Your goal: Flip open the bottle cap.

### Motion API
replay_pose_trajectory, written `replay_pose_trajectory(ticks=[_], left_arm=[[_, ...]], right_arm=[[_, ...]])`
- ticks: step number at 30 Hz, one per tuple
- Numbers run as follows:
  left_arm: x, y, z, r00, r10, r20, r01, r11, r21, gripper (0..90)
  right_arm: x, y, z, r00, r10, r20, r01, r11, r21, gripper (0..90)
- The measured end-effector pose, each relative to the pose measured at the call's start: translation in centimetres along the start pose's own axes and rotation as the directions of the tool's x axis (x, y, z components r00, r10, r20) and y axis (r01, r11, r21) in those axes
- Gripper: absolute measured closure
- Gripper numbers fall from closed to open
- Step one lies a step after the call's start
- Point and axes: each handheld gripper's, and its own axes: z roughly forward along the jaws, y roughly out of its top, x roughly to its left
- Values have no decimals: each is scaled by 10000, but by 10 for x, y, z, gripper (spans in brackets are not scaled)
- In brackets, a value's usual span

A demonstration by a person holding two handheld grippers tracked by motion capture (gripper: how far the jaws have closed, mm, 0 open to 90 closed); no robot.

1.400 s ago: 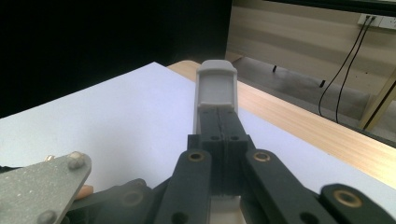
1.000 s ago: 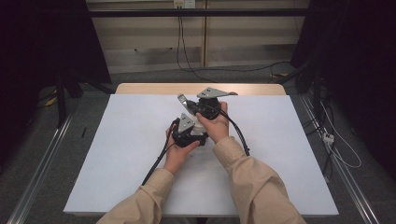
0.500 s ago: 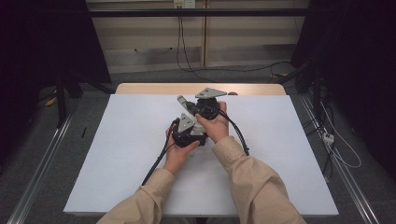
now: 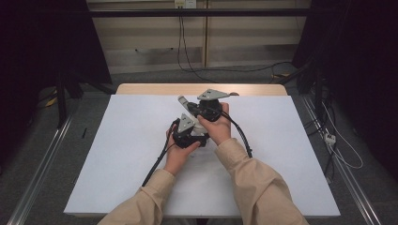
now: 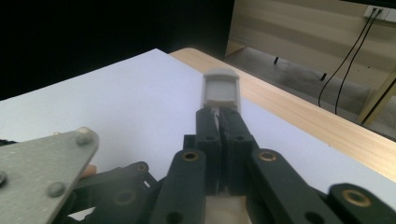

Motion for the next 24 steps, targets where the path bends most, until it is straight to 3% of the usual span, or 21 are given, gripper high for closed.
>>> replay_pose_trajectory(ticks=[6, 11, 13, 15, 19, 24], left_arm=[[3, 0, -4, 9997, -203, 104, 199, 9991, 365, 98], [5, 2, -11, 9993, -99, 374, 78, 9984, 554, 85], [5, 1, -16, 9992, 196, 355, -218, 9979, 608, 85], [6, -1, -20, 9991, 40, 431, -66, 9981, 615, 86], [11, -3, -29, 9989, -127, 452, 94, 9973, 732, 85], [12, -1, -46, 9976, 98, 684, -143, 9977, 665, 85]], right_arm=[[0, 0, -7, 10000, 79, 34, -79, 9999, -117, 724], [-2, -2, -17, 9999, 114, 91, -111, 9995, -282, 612], [-3, -3, -24, 9997, 234, -31, -235, 9991, -349, 504], [-4, -5, -30, 9996, 275, -18, -276, 9990, -362, 484], [-6, -9, -43, 9991, 418, -93, -422, 9981, -459, 359], [-3, -16, -60, 9994, 250, -234, -263, 9980, -575, 263]])
